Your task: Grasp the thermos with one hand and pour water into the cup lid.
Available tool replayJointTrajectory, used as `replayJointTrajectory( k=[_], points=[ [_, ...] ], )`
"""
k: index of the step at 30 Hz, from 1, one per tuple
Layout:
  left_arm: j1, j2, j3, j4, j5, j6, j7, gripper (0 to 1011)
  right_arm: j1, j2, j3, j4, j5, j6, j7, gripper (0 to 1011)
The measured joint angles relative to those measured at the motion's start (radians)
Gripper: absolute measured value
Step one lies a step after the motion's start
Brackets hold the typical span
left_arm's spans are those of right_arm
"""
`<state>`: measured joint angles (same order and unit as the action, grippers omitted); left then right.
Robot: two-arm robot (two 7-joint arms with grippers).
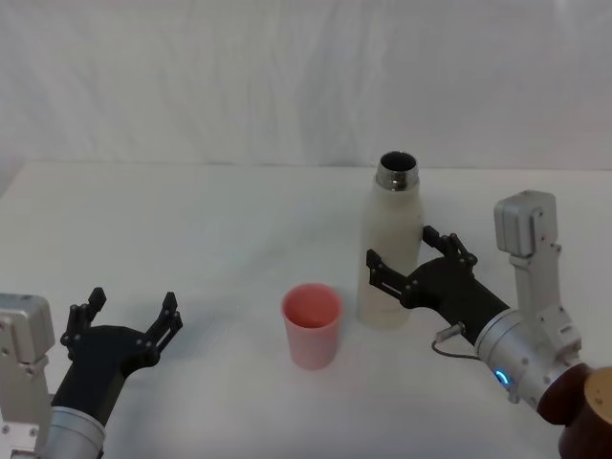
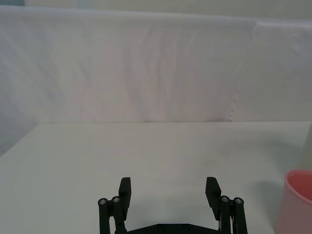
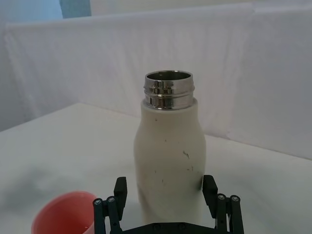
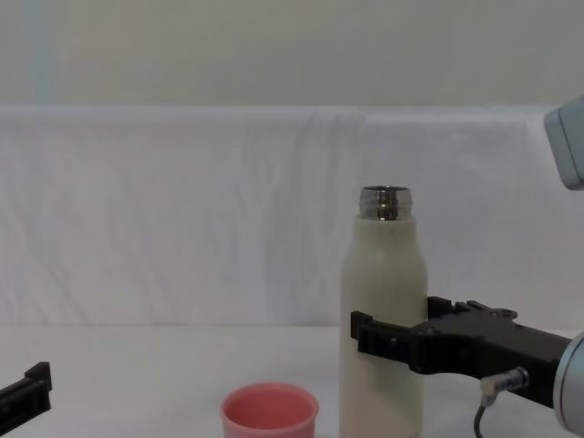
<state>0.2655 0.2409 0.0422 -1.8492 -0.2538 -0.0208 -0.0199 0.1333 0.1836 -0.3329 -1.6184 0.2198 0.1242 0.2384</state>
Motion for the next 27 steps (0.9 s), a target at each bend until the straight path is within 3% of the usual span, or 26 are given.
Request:
replayJointTrajectory(
  k=[27],
  points=[
    [0.0,0.0,0.0,0.0,0.0,0.0,0.0,1001,0.041,-0.032,-0.01,0.046,-0.026,-0.006,-0.021,1001]
  ],
)
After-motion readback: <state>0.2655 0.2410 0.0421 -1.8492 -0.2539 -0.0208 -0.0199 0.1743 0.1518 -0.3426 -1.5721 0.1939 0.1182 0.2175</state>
